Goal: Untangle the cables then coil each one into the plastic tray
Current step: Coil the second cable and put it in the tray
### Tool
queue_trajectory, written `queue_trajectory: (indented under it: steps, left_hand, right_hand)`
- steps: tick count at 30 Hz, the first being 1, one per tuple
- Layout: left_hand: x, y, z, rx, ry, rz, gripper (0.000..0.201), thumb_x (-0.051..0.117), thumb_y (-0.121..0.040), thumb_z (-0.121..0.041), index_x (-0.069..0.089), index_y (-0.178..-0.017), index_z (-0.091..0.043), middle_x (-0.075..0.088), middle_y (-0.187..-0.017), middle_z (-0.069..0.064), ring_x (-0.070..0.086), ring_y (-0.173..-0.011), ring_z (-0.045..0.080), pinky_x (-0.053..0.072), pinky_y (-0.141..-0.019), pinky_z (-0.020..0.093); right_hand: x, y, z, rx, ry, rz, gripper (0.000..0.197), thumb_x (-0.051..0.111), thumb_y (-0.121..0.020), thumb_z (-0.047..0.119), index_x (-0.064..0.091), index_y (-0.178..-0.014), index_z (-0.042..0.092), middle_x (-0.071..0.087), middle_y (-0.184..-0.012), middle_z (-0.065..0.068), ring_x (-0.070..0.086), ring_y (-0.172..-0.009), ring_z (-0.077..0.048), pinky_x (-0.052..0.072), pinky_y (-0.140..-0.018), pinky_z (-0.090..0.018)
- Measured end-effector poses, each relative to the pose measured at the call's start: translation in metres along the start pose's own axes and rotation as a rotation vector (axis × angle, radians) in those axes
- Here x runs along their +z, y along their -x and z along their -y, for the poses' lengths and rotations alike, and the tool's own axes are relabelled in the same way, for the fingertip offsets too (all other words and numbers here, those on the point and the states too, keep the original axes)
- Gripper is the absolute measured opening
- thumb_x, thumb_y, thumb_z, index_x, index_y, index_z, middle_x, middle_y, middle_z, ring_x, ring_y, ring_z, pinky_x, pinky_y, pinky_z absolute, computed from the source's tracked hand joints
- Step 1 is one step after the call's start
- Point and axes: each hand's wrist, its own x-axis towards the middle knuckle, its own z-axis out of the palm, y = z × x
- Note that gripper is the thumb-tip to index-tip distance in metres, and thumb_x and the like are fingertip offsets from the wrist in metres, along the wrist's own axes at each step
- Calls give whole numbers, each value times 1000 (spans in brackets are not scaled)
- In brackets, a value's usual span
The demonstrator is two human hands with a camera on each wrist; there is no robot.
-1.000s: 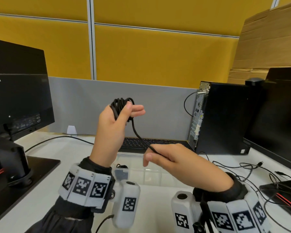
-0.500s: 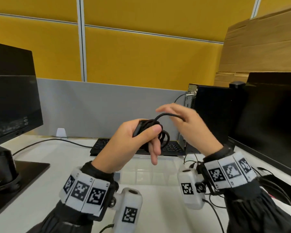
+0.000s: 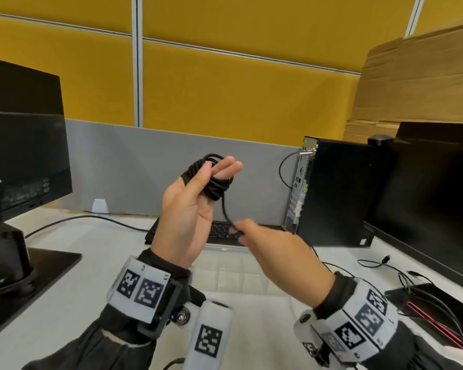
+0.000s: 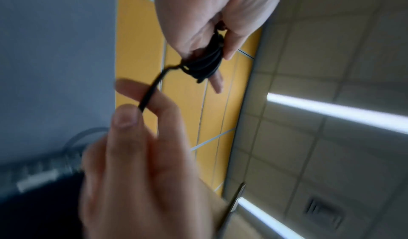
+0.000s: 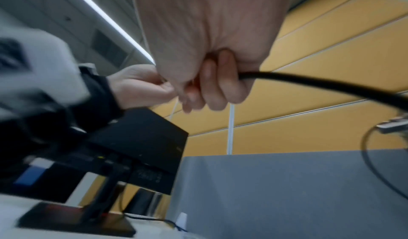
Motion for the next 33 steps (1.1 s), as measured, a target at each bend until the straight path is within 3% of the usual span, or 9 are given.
queue_trajectory:
  steps: [4,8,12,16,20,26,28,30,33]
  left_hand:
    - [-5,5,12,67,-601,65,22,38,-100,-19,58,-98,-9,74,-92,1,68,-95,14,46,-94,31]
    - [-7,10,16,80,-997,193,34,34,-100,-28,55,-82,-7,67,-68,-12,60,-66,-1,44,-66,17]
    - [-7,9,14,-6,-952,316,45,27,-102,-30,58,-87,-1,69,-66,6,64,-73,15,44,-85,31]
    - [-10,6,7,-180,-815,395,53,27,-99,-40,59,-77,-3,67,-63,11,62,-69,12,40,-86,30]
    - [-6,9,5,-299,-540,476,34,41,-94,-35,52,-83,-5,66,-68,13,60,-54,14,46,-72,21]
    - [-2,5,1,-254,64,189,29,38,-90,-28,50,-90,-2,66,-72,7,64,-63,14,53,-66,23]
    - [-3,1,-1,-165,79,128,29,30,-98,-25,49,-94,-4,70,-79,6,68,-74,15,54,-75,23]
    - [-5,-1,-1,-96,-27,86,30,26,-101,-23,50,-99,-4,73,-88,9,69,-90,19,51,-88,27]
    - [-10,-1,6,-38,-310,53,28,29,-101,-22,54,-99,-8,74,-92,5,66,-104,23,40,-101,34]
  right_hand:
    - [-7,2,11,-142,107,9,34,26,-98,41,43,-126,32,66,-106,8,66,-88,-25,50,-61,-38]
    - [-39,0,2,-128,167,-264,34,33,-89,42,65,-85,31,61,-73,12,62,-57,-16,45,-36,-30]
    - [-55,-6,-16,-118,54,-456,27,43,-90,44,65,-86,29,46,-72,14,47,-58,-6,41,-41,-27]
    - [-49,-15,-38,-15,-142,-541,28,44,-93,46,66,-96,28,62,-80,10,57,-70,-9,50,-56,-38]
    - [-26,-25,-52,137,-217,-285,28,43,-94,41,65,-109,31,69,-92,8,62,-83,-9,53,-73,-40]
    - [-8,-20,-42,121,-366,196,33,33,-101,36,51,-128,34,61,-92,13,48,-64,8,45,-75,-22]
    - [2,-11,-31,83,-309,302,33,29,-100,41,48,-127,35,59,-96,15,50,-71,8,46,-80,-27]
    - [8,-2,-18,47,-275,337,34,27,-99,46,49,-121,32,64,-97,6,59,-79,-9,50,-81,-38]
    - [-2,3,-6,6,-174,210,35,26,-97,50,52,-105,30,62,-87,4,59,-83,-21,49,-75,-44]
